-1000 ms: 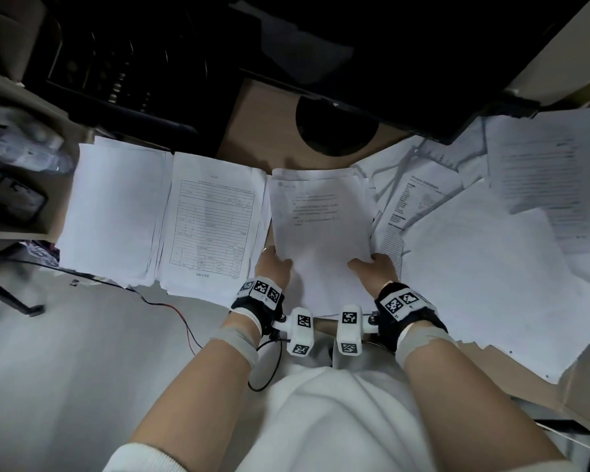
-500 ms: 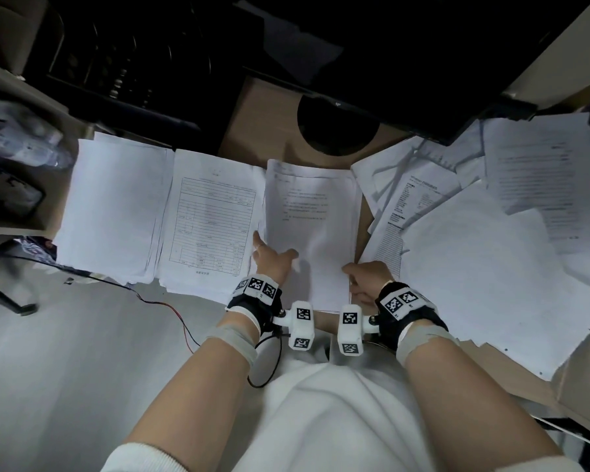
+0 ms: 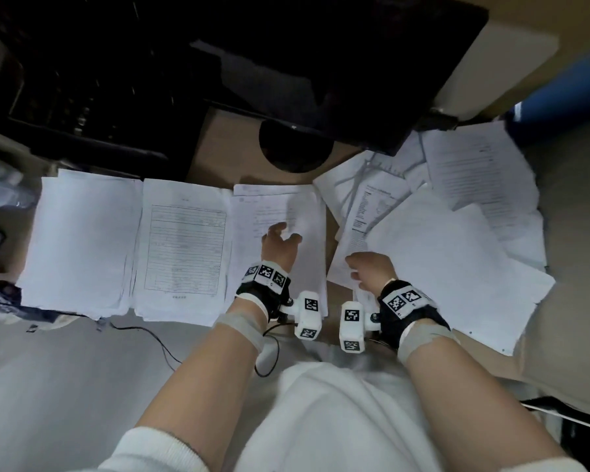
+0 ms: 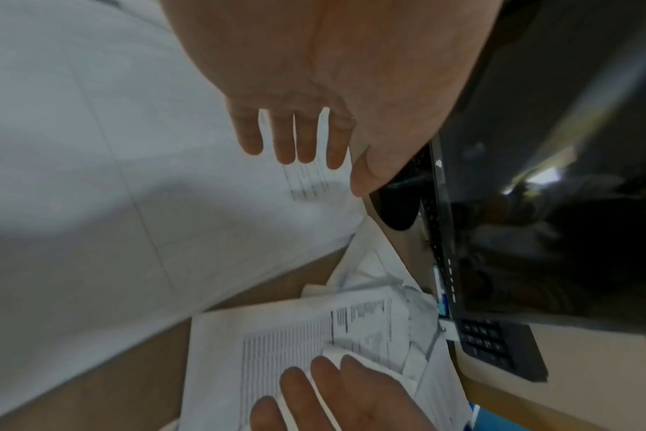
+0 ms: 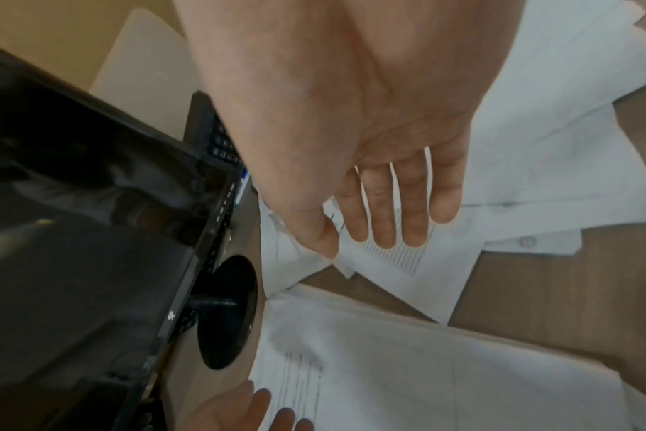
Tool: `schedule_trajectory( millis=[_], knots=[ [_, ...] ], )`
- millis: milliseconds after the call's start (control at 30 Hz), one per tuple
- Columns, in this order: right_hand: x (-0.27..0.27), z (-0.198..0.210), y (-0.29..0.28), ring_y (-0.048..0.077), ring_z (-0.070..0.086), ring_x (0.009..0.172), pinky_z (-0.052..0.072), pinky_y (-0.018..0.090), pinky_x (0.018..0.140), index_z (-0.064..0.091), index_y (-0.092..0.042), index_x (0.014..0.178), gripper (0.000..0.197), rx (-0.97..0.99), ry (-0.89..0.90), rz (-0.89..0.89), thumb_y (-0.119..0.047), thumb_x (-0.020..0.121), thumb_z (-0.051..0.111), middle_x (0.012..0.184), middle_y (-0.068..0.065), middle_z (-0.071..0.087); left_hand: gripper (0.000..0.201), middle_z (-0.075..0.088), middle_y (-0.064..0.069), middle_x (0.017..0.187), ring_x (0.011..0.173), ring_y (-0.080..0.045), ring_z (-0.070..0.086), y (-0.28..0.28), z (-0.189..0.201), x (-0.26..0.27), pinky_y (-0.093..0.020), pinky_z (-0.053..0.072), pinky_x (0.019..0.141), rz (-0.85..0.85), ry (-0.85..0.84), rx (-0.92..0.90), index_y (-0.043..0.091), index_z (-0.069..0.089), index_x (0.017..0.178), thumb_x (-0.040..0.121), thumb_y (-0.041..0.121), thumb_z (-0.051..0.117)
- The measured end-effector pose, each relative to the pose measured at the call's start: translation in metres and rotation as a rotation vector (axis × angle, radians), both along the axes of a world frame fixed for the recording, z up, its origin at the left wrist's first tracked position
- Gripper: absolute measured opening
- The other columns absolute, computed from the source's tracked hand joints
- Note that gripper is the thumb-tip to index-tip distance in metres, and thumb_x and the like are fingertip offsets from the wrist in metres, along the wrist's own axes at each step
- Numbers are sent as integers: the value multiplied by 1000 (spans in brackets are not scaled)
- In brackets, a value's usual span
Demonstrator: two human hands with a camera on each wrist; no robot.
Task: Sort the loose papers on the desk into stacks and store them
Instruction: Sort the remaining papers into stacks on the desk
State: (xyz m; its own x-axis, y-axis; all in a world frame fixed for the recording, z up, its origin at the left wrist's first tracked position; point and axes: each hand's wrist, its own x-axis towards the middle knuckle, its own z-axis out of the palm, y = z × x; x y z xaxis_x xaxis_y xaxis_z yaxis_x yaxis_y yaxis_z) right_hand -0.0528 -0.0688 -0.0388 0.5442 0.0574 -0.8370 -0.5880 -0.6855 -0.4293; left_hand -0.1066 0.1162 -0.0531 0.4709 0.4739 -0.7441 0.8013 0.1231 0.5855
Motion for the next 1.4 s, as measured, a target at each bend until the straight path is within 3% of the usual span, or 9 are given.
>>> schedule_trajectory(
  millis=[100,200,333,567,700,867,1000,1167,1400],
  knots=[
    [9,2,-26,22,58,84,44,32,77,62,-19,73,17,48,-4,-93,-21,91,63,92,8,63,45,48,-10,146,128,-29,53,-26,-4,15,-33,41,107,-45,-14,-26,13,55,136,92,15,64],
    [17,0,-64,20,56,94,46,32,89,65,-24,84,5,47,-28,-141,-26,88,66,100,2,60,44,56,-12,142,124,-27,56,-62,-6,30,-24,42,95,-170,-9,-12,6,55,136,93,12,59],
    [24,-4,-134,29,52,124,44,42,106,48,-13,140,60,-76,-52,-263,-31,86,67,141,8,50,48,54,-9,138,128,-27,53,-129,0,44,-28,43,103,-250,49,-18,4,55,136,92,19,62],
    [39,-26,-238,39,46,128,46,43,96,14,-5,152,92,-274,15,-414,-32,83,69,147,20,39,75,41,-23,147,130,-40,45,-222,-20,38,-40,41,101,-219,301,106,0,33,147,86,27,68],
    [42,-43,-253,35,56,114,43,33,75,12,1,149,92,-257,117,-451,-35,84,68,140,20,45,72,46,-22,145,130,-38,48,-229,-26,36,-37,44,100,-181,266,114,-3,32,148,89,18,67],
    [39,-49,-244,28,60,92,41,25,57,39,6,140,74,-168,119,-386,-30,83,70,126,21,61,26,59,-9,85,83,-26,54,-222,-20,36,-27,35,65,-295,213,133,0,62,94,95,25,61],
    [39,-56,-238,38,70,84,56,41,70,59,-4,77,29,-91,20,-391,-31,78,68,89,20,73,40,40,-2,56,62,-26,39,-215,-8,39,-33,28,56,-194,165,216,15,36,58,91,17,58],
    [48,-25,-218,28,71,67,60,48,79,55,-13,57,32,-13,-83,-493,-24,85,68,59,7,70,33,39,-6,60,56,-21,34,-202,-2,44,-31,28,58,-58,40,189,12,39,62,90,18,54],
    [55,-3,-202,19,67,64,58,36,76,66,-12,84,14,111,-127,-585,-24,90,70,74,3,69,14,53,-10,70,66,-25,51,-193,5,47,-38,48,67,133,-52,-136,10,54,85,75,19,58]
  ],
)
